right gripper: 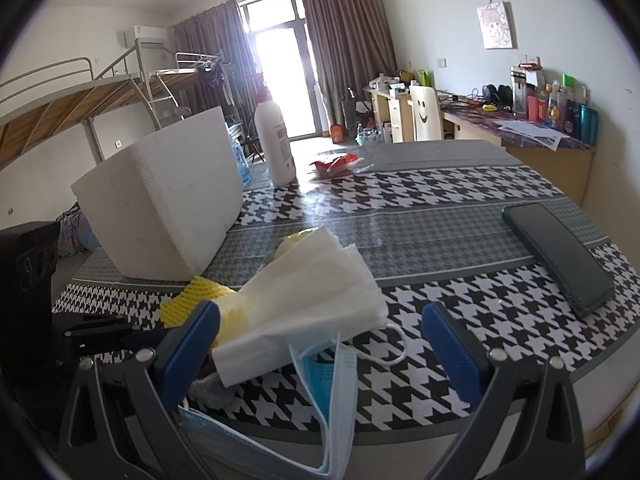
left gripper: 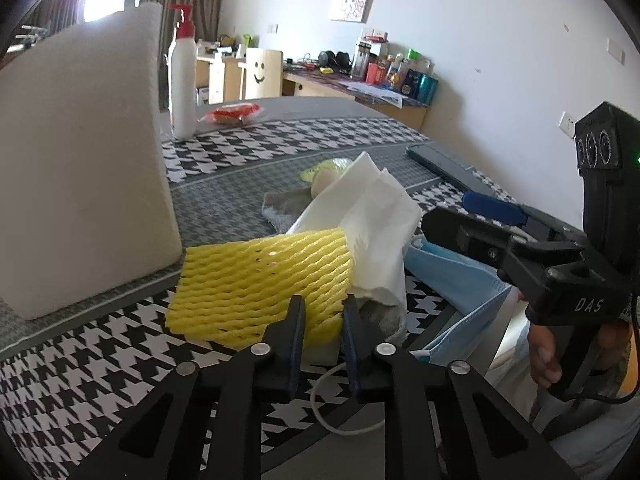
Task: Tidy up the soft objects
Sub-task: 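Close the left tool on the yellow mesh while the right tool grasps the blue mask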
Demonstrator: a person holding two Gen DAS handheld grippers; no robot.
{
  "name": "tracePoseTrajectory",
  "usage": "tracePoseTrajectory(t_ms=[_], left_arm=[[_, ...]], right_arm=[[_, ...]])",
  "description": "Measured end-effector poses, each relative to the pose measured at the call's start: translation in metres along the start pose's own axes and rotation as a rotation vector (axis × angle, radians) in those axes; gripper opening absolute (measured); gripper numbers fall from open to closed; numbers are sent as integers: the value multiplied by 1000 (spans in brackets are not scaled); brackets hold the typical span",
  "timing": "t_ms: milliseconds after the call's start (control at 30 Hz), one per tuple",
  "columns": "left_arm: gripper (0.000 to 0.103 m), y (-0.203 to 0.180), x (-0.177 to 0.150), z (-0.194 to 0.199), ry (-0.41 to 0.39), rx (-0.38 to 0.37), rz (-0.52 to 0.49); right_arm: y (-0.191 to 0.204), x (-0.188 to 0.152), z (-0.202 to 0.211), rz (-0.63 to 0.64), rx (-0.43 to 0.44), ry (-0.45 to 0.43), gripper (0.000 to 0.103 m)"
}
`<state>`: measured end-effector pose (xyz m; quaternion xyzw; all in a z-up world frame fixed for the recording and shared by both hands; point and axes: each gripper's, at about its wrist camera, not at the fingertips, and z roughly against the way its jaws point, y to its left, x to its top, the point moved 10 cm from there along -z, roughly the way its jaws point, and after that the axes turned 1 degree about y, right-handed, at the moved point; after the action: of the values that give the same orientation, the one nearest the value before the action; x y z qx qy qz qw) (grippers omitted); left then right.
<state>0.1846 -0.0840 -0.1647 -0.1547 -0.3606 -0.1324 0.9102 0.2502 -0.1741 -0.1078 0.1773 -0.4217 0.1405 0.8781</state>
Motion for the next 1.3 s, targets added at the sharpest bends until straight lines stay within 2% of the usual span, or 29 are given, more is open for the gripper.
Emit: tracePoseTrajectory(t_ms=[333,667,1000,1067,1300], left_arm=[[13,5,5,26,-63,11,0],[13,16,13,49,-128,59,13],[13,20,16,60,-156,81,22],[13,20,17,60,-161,83,23],[13,19,16,63,-163,85,20]], right_arm=[[6,-8,11,14,-8,1,102],[9,-22,25,27,-18,12,102],[9,-39,31,20,-4,36,102],[10,-41,30,20,3,47,97],[13,-56,23,16,22,102,72]])
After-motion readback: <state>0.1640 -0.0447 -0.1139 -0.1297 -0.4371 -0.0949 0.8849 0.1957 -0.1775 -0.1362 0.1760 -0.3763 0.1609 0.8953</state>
